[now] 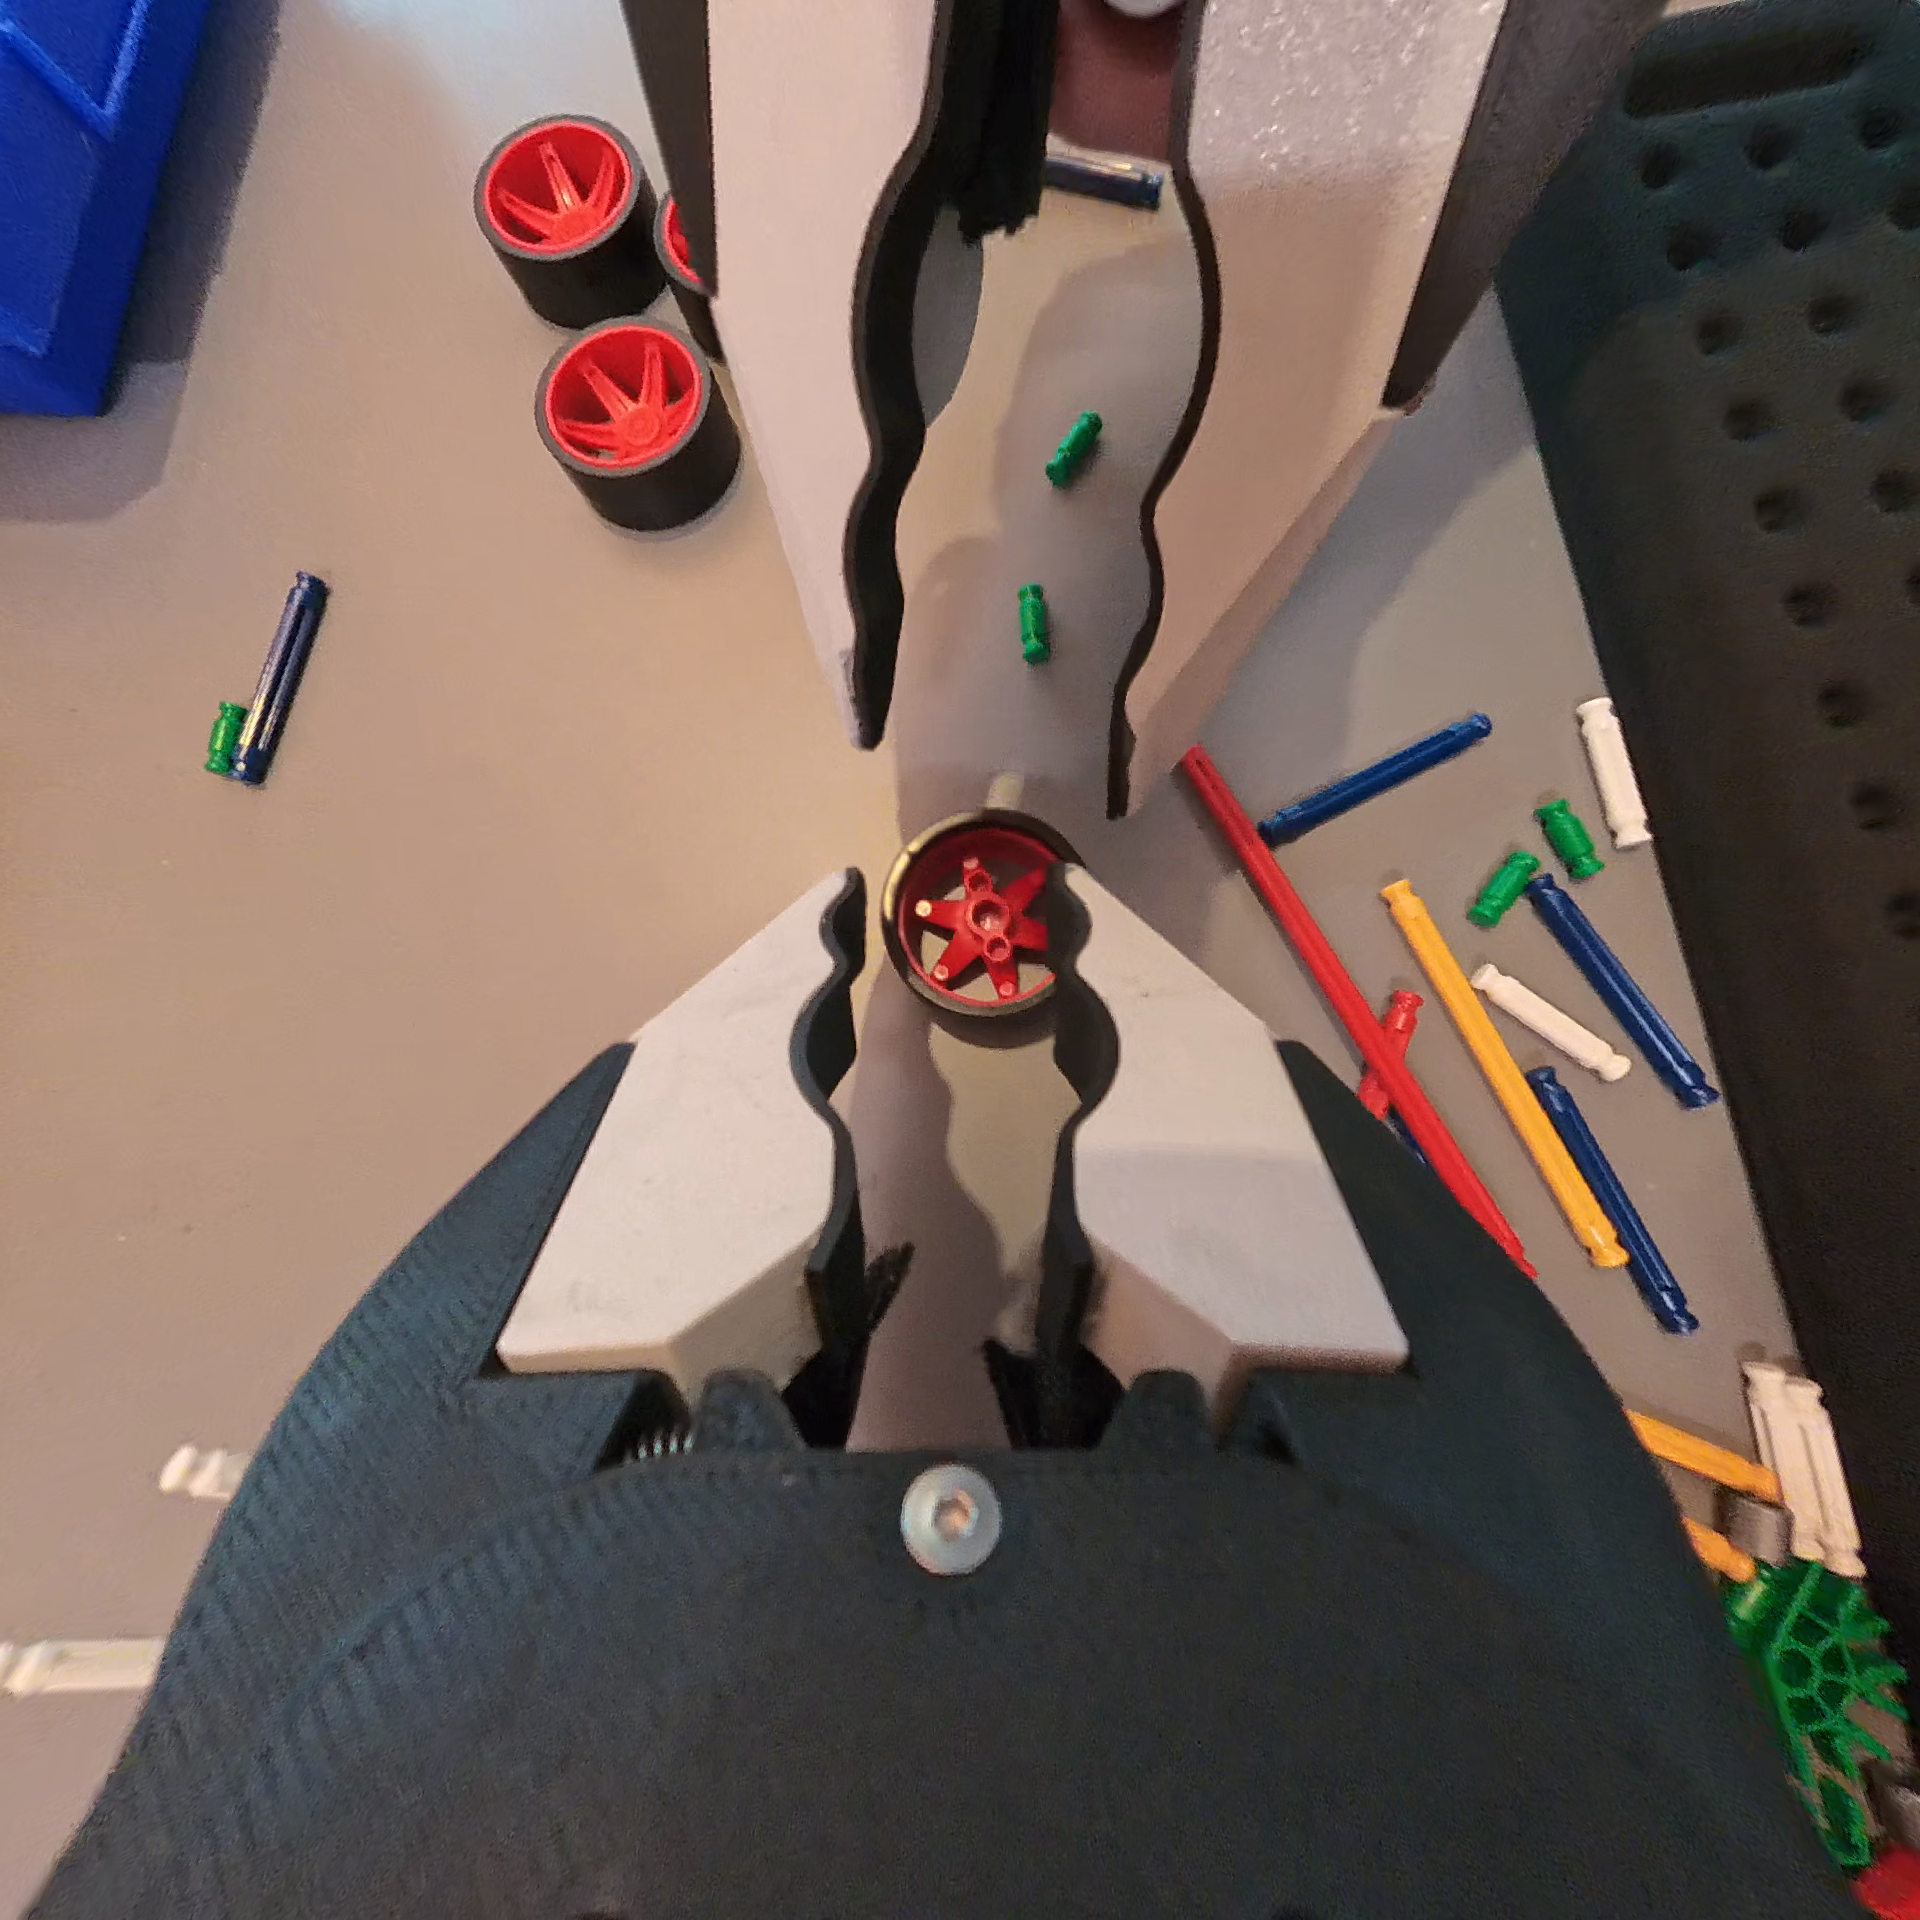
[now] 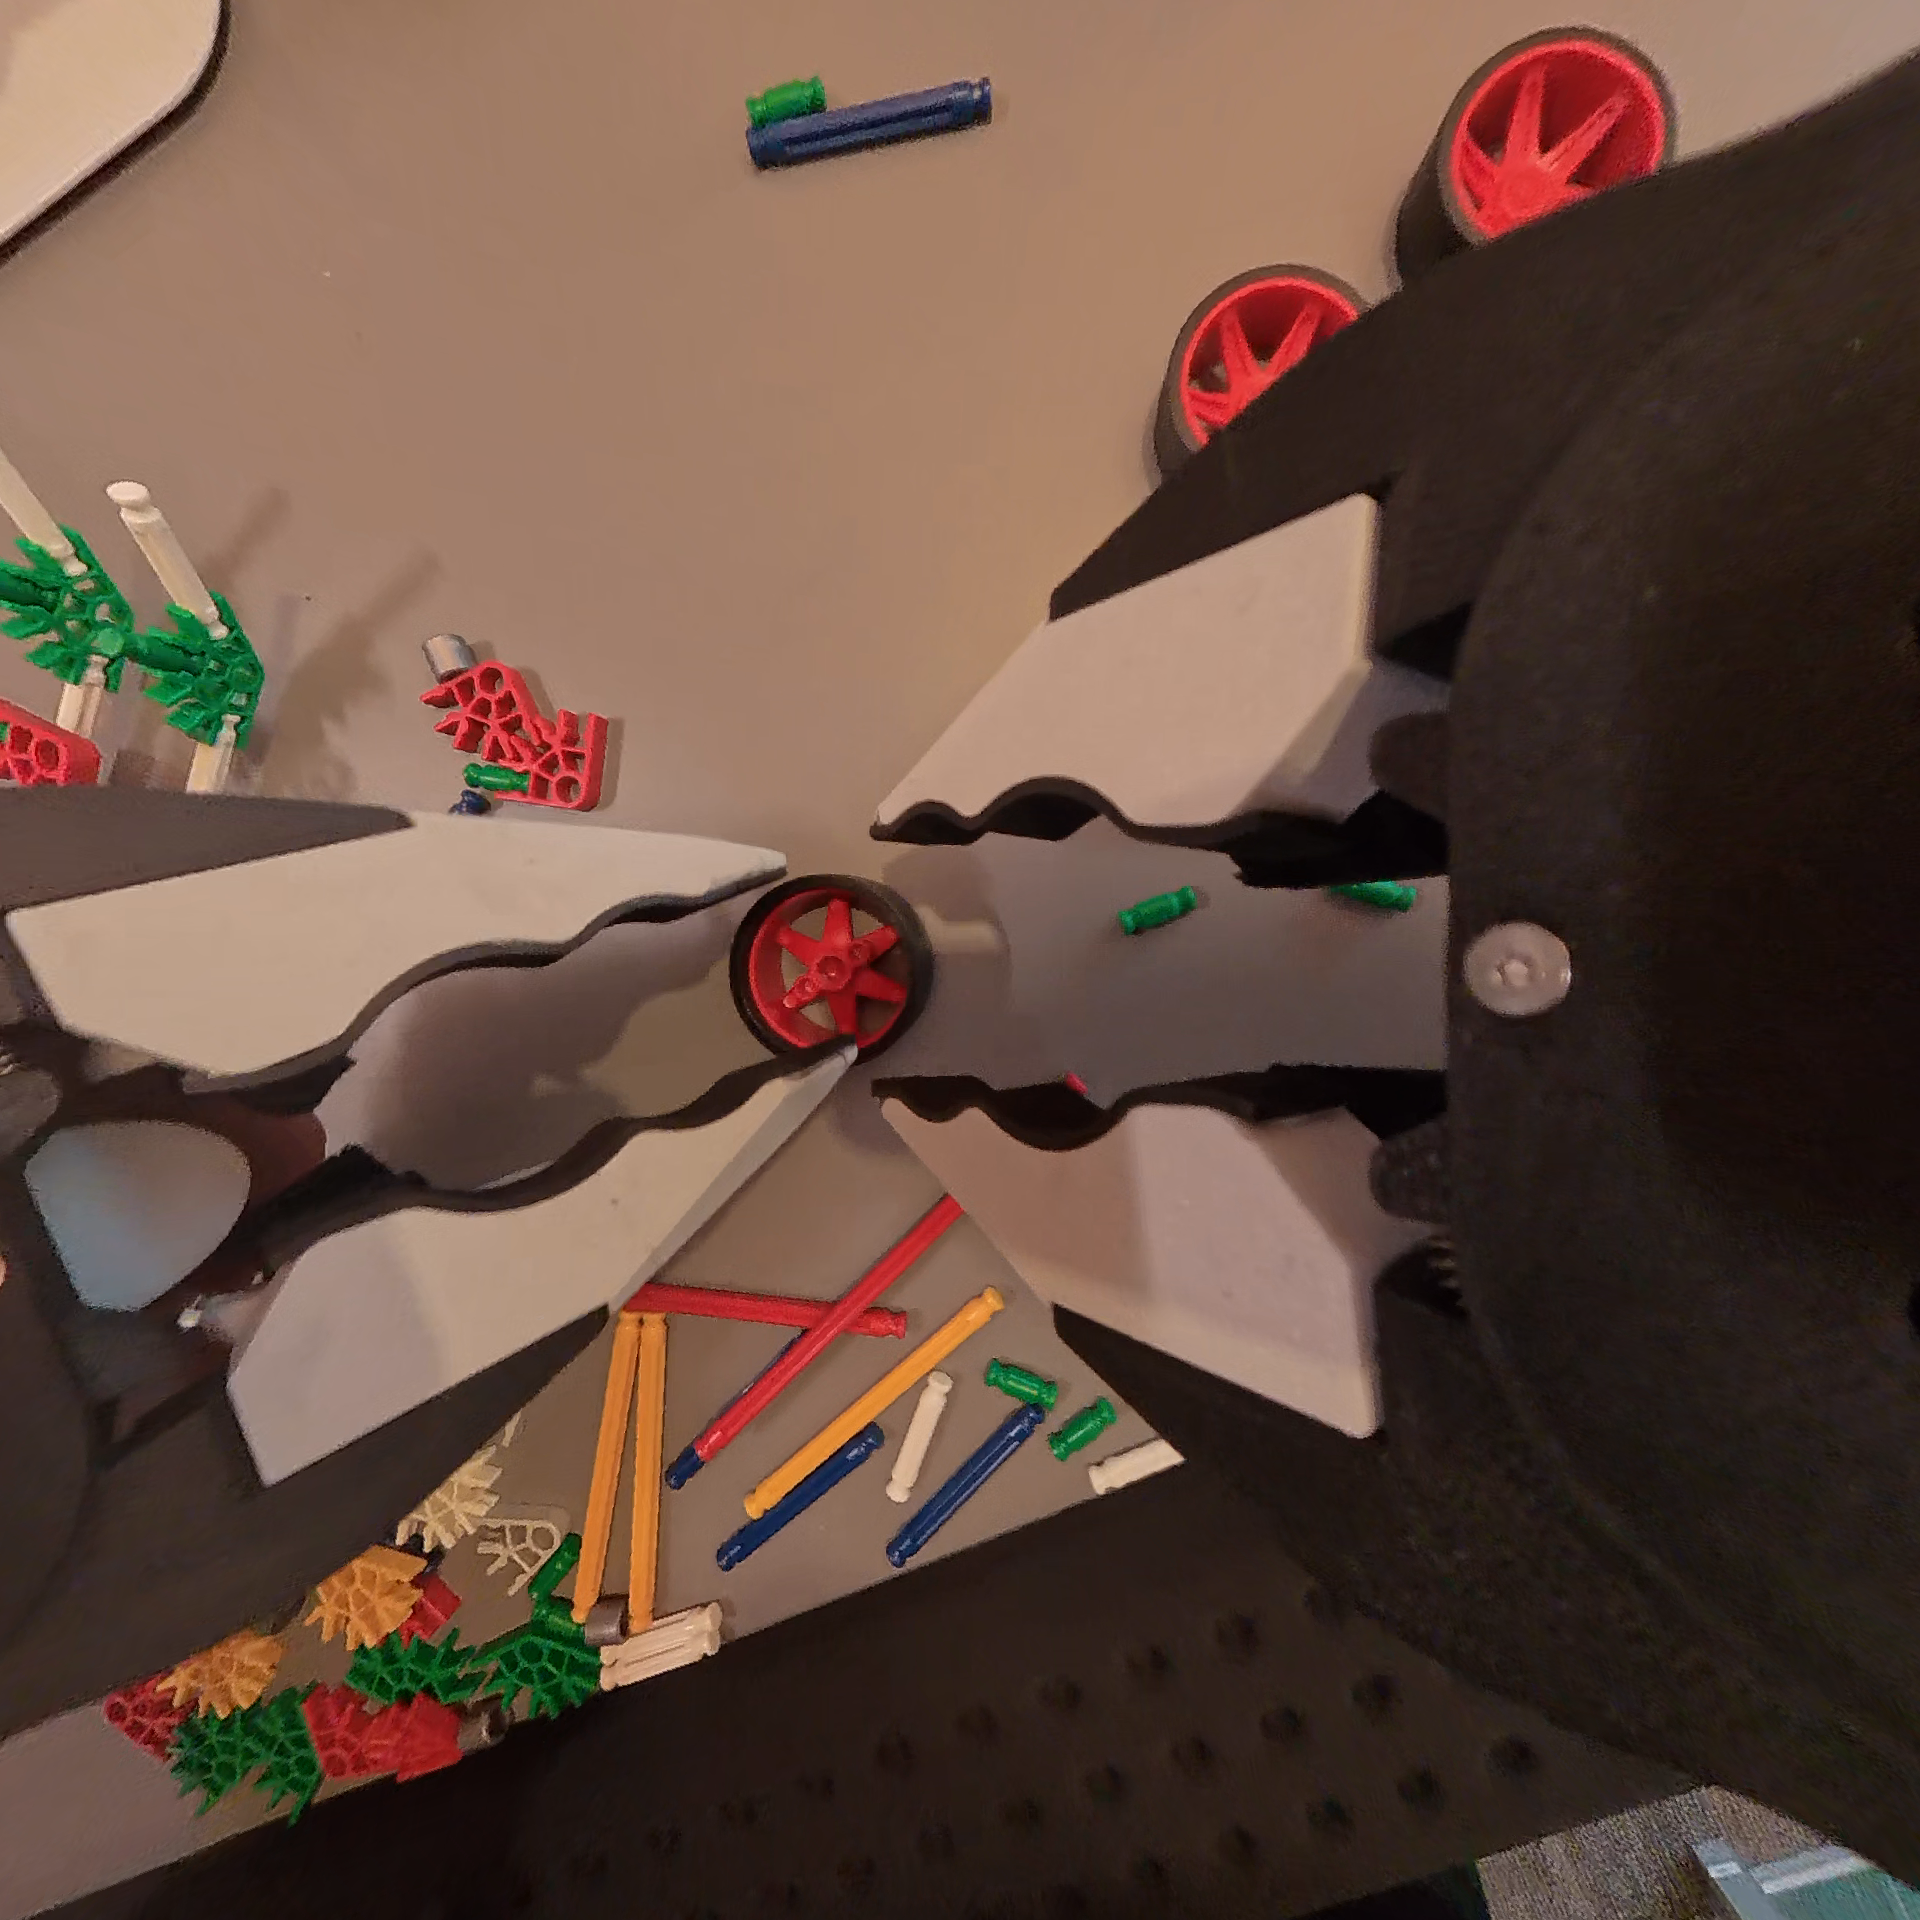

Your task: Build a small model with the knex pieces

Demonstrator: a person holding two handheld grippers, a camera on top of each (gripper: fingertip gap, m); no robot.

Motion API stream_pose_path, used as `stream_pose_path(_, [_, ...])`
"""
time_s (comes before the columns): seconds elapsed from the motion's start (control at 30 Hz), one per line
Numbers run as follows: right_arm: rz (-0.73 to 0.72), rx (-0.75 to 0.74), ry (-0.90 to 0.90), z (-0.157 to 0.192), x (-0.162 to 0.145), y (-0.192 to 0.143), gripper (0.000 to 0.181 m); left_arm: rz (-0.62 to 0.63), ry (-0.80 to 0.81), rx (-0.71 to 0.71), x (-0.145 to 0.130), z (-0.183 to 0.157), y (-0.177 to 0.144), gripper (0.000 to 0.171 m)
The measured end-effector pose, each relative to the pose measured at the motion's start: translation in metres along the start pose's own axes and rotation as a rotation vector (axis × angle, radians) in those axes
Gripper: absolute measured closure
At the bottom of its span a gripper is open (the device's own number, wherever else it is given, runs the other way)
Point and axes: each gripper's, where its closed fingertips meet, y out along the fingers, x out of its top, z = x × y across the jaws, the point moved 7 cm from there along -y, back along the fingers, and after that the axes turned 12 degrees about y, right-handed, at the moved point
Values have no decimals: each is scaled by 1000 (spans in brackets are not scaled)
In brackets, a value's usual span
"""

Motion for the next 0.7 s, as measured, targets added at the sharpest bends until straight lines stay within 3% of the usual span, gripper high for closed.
stream_pose_path(0.2, [39, 10, -3, 2, -4, 19, 142, -9, -16, 22, -13, -11, -3, 142])
stream_pose_path(0.43, [58, -10, -60, 4, 5, 19, 149, -1, -6, 25, -14, -12, -4, 143])
stream_pose_path(0.57, [101, -34, -63, 2, 2, 22, 168, 4, 9, 28, -13, -11, -3, 144])
stream_pose_path(0.63, [105, -21, -36, 0, 0, 24, 173, 12, 17, -10, -14, -15, -1, 158])
stream_pose_path(0.7, [98, -11, -29, -1, -1, 23, 171, 14, 16, -18, -14, -18, 2, 159])
